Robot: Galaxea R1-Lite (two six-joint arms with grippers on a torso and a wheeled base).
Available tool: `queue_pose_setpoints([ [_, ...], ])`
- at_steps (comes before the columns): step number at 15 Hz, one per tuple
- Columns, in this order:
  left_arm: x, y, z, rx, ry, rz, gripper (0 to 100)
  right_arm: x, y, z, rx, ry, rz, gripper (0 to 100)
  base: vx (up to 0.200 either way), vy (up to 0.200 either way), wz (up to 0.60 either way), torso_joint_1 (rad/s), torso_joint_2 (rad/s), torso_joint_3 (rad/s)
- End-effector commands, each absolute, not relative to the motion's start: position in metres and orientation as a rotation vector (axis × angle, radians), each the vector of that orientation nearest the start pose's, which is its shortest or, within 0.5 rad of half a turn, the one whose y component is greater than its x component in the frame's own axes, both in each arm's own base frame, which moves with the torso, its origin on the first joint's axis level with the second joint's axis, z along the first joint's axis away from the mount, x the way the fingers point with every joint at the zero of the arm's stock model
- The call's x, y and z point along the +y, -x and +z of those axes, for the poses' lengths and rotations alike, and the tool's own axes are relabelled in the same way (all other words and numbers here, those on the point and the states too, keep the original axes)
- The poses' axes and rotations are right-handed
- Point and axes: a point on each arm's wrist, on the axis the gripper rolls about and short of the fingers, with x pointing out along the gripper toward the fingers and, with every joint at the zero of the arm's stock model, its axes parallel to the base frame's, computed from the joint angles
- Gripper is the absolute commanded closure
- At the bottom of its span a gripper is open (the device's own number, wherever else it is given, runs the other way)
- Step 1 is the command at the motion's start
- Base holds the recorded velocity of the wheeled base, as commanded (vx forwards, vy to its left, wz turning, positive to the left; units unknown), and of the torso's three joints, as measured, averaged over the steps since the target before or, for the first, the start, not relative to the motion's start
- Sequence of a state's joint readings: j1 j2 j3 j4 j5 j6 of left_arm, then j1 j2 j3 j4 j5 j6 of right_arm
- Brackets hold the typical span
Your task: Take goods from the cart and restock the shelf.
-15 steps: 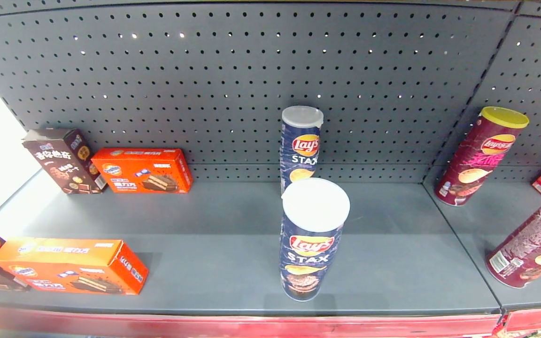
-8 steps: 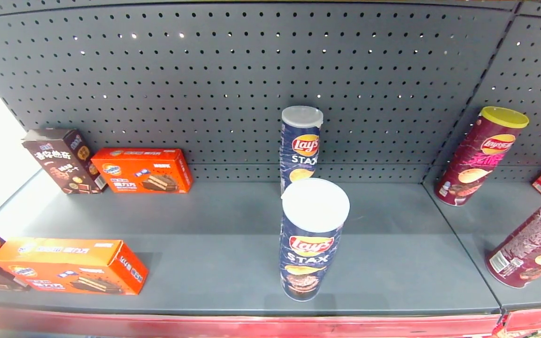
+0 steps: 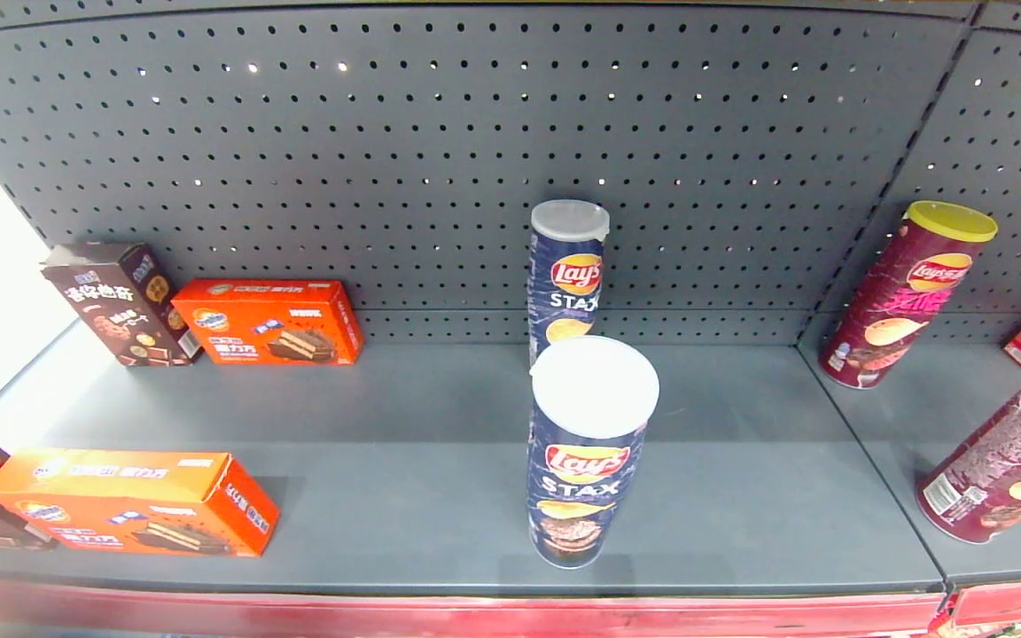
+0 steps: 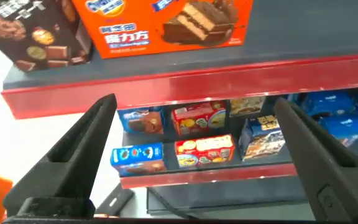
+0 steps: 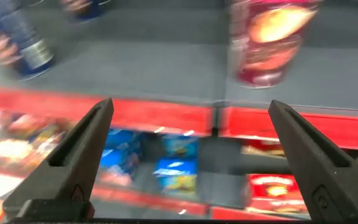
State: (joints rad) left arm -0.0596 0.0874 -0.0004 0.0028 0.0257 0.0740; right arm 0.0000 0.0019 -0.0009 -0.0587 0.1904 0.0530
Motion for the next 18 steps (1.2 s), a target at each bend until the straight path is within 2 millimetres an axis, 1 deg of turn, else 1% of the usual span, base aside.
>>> queue_pose_setpoints([
  [1, 0.0005, 0.0160, 0.0769, 0.093, -0.073, 0.033, 0, 0.0049, 0.0234, 0.0821, -0.028, -0.050, 0.225, 0, 0.000, 0.000, 0.00, 0.000, 0.00, 0.000],
  [2, -0.0002, 0.0164, 0.0768, 0.090, -0.068, 0.081, 0, 0.0050, 0.0241, 0.0821, -0.034, -0.049, 0.223, 0, 0.000, 0.000, 0.00, 0.000, 0.00, 0.000],
  [3, -0.0002, 0.0166, 0.0771, 0.084, -0.077, 0.072, 0, 0.0045, 0.0238, 0.0817, -0.036, -0.048, 0.202, 0, 0.000, 0.000, 0.00, 0.000, 0.00, 0.000],
  [5, -0.0002, 0.0166, 0.0768, 0.087, -0.074, 0.063, 0, 0.0012, 0.0230, 0.0818, -0.055, -0.051, 0.057, 0, 0.000, 0.000, 0.00, 0.000, 0.00, 0.000],
  [6, -0.0003, 0.0170, 0.0767, 0.081, -0.067, 0.048, 0, -0.0014, 0.0228, 0.0788, -0.032, -0.053, -0.064, 0, 0.000, 0.000, 0.00, 0.000, 0.00, 0.000],
  [7, -0.0005, 0.0184, 0.0768, 0.061, -0.053, 0.000, 0, -0.0028, 0.0229, 0.0754, 0.000, -0.056, -0.124, 0, 0.000, 0.000, 0.00, 0.000, 0.00, 0.000],
  [8, -0.0017, 0.0221, 0.0759, 0.012, -0.042, -0.089, 0, -0.0022, 0.0229, 0.0759, -0.002, -0.044, -0.097, 0, 0.000, 0.000, 0.00, 0.000, 0.00, 0.000],
  [10, -0.0016, 0.0222, 0.0754, 0.011, -0.044, -0.078, 0, -0.0011, 0.0228, 0.0759, 0.000, 0.011, -0.048, 0, 0.000, 0.000, 0.00, 0.000, 0.00, 0.000],
  [13, -0.0006, 0.0223, 0.0758, 0.003, -0.106, -0.034, 0, -0.0011, 0.0227, 0.0755, 0.002, 0.005, -0.049, 0, 0.000, 0.000, 0.00, 0.000, 0.00, 0.000],
  [16, -0.0007, 0.0222, 0.0753, 0.009, -0.095, -0.037, 0, -0.0011, 0.0228, 0.0759, 0.000, 0.006, -0.048, 0, 0.000, 0.000, 0.00, 0.000, 0.00, 0.000],
  [18, -0.0017, 0.0223, 0.0753, 0.009, -0.046, -0.083, 0, -0.0011, 0.0228, 0.0759, 0.000, 0.005, -0.048, 0, 0.000, 0.000, 0.00, 0.000, 0.00, 0.000],
])
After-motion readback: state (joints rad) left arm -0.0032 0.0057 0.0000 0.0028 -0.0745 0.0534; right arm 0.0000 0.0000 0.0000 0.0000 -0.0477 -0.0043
